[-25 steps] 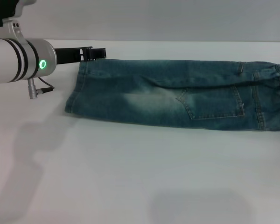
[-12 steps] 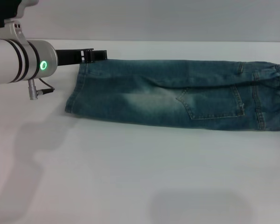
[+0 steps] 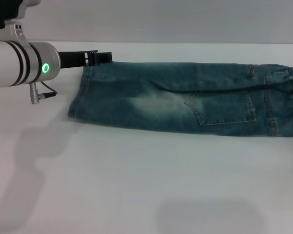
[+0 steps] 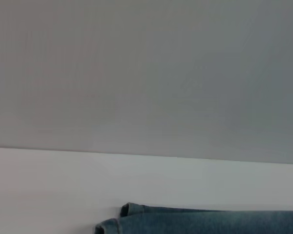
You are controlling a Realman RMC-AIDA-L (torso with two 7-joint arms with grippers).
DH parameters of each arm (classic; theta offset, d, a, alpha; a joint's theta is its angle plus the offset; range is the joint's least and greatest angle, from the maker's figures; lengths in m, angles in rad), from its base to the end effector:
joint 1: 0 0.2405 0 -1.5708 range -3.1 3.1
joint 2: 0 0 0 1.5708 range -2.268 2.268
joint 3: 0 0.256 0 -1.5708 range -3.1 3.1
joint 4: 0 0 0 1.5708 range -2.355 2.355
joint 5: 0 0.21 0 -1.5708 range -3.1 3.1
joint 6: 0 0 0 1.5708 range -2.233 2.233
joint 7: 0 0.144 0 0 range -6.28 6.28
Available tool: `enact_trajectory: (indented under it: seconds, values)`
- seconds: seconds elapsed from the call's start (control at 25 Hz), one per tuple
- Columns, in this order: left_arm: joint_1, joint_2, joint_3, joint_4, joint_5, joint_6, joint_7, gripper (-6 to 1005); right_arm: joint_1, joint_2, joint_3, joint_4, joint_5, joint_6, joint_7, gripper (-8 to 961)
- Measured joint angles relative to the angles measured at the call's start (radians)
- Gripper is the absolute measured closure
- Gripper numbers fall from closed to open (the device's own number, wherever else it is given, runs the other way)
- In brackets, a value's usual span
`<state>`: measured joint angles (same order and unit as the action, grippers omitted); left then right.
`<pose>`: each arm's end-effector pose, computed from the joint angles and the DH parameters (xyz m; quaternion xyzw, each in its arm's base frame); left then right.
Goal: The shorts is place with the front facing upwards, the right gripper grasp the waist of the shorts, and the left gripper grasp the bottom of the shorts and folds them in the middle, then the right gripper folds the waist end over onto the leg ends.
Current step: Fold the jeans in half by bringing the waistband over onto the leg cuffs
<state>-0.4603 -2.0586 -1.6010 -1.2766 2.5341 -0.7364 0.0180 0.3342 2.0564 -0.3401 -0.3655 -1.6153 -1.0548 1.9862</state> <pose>-0.1907 0.4089 0.0006 -0.7729 -0.4884 -0.1241 0.3856 0.4069 0.2998 0.0401 -0.4517 0.6903 0.4582 0.3310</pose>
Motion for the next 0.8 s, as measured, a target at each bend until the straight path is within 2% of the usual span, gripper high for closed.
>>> enact_trajectory:
  seconds: [0.44,0.8]
  values:
    - [-0.001,0.0,-0.001,-0.002,0.0,-0.001,0.0,153,0.042,-0.004,-0.028,0.043,-0.038,0.04,-0.001,373]
    - [-0.001,0.001,-0.01,-0.003,-0.03,-0.003,0.029,154,0.041,-0.002,-0.043,0.026,-0.043,0.019,0.009,381]
